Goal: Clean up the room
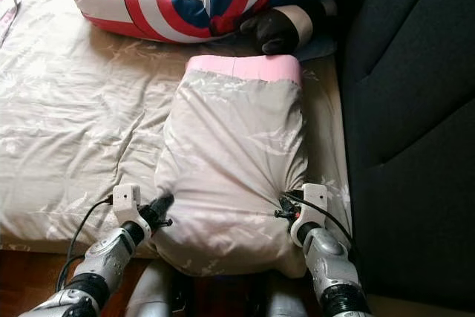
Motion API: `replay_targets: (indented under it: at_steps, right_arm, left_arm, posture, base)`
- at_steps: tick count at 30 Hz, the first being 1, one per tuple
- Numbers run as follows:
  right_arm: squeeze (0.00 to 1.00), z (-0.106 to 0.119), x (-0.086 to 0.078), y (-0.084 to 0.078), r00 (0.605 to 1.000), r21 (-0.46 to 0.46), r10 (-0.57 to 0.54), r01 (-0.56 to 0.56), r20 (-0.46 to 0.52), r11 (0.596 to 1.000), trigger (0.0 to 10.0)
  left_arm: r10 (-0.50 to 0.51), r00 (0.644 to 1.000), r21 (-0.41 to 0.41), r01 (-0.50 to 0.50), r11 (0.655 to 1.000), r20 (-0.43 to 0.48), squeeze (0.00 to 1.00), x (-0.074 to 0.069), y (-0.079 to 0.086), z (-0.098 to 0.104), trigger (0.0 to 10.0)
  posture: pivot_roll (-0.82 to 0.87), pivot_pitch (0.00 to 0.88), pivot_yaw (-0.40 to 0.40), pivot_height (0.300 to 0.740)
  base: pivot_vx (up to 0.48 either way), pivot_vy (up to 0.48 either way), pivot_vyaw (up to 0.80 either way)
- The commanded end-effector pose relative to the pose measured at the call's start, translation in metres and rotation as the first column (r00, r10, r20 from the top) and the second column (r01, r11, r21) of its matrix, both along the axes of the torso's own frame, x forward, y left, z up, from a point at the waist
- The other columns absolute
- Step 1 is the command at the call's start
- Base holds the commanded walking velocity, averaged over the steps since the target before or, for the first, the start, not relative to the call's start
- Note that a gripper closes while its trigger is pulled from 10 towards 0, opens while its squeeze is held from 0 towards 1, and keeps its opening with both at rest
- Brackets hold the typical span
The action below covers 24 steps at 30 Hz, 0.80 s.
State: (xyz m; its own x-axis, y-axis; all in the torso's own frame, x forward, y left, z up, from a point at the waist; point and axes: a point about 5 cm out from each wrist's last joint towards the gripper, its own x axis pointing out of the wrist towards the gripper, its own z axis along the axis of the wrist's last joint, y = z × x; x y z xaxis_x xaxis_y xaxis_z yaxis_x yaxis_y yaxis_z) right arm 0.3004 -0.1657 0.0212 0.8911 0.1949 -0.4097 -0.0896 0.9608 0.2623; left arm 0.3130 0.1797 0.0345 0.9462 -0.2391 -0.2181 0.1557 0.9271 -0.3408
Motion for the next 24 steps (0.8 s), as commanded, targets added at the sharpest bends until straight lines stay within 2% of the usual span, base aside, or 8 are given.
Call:
replay_targets:
  at_steps: [1, 8, 10, 14, 21, 24]
  right_arm:
    - [0.0, -0.005, -0.005, -0.003, 1.0, -0.001, -0.024, 0.024, 0.004, 1.0, 10.0]
    - [0.0, 0.01, -0.003, -0.005, 0.991, 0.003, -0.034, 0.034, 0.13, 0.999, 10.0]
    - [0.0, 0.016, -0.002, -0.005, 0.982, -0.002, -0.036, 0.037, 0.183, 0.999, 10.0]
    - [0.0, 0.026, 0.004, -0.009, 0.972, -0.024, -0.046, 0.053, 0.23, 0.998, 10.0]
    - [0.0, 0.025, 0.007, -0.015, 0.973, -0.038, -0.057, 0.067, 0.224, 0.997, 10.0]
    - [0.0, 0.023, 0.006, -0.017, 0.974, -0.046, -0.063, 0.075, 0.218, 0.996, 10.0]
  left_arm:
    - [0.052, 0.994, 0.035, -0.055, 0.998, 0.092, 0.0, 0.003, 0.012, 0.014, 10.0]
    - [0.083, 0.982, 0.079, -0.098, 0.992, 0.172, 0.0, -0.002, 0.011, 0.024, 10.0]
    - [0.102, 0.977, 0.098, -0.122, 0.988, 0.185, 0.0, -0.004, 0.012, 0.026, 10.0]
    - [0.12, 0.973, 0.1, -0.142, 0.985, 0.198, 0.0, -0.009, 0.01, 0.028, 10.0]
    - [0.137, 0.968, 0.109, -0.163, 0.981, 0.212, 0.0, -0.008, 0.013, 0.035, 10.0]
    - [0.144, 0.966, 0.104, -0.169, 0.98, 0.214, 0.0, -0.009, 0.015, 0.036, 10.0]
  posture:
    - [0.01, 0.22, -0.024, 0.653]
    - [0.03, 0.191, -0.02, 0.653]
    - [0.02, 0.179, -0.021, 0.662]
    - [0.02, 0.132, -0.024, 0.692]
    - [0.03, 0.074, -0.03, 0.737]
    - [0.03, 0.042, -0.03, 0.74]
  base:
    - [0.0, 0.0, 0.0]
    - [0.0, 0.0, 0.0]
    - [0.0, 0.0, 0.0]
    - [0.0, 0.0, 0.0]
    - [0.0, 0.0, 0.0]
    - [0.0, 0.0, 0.0]
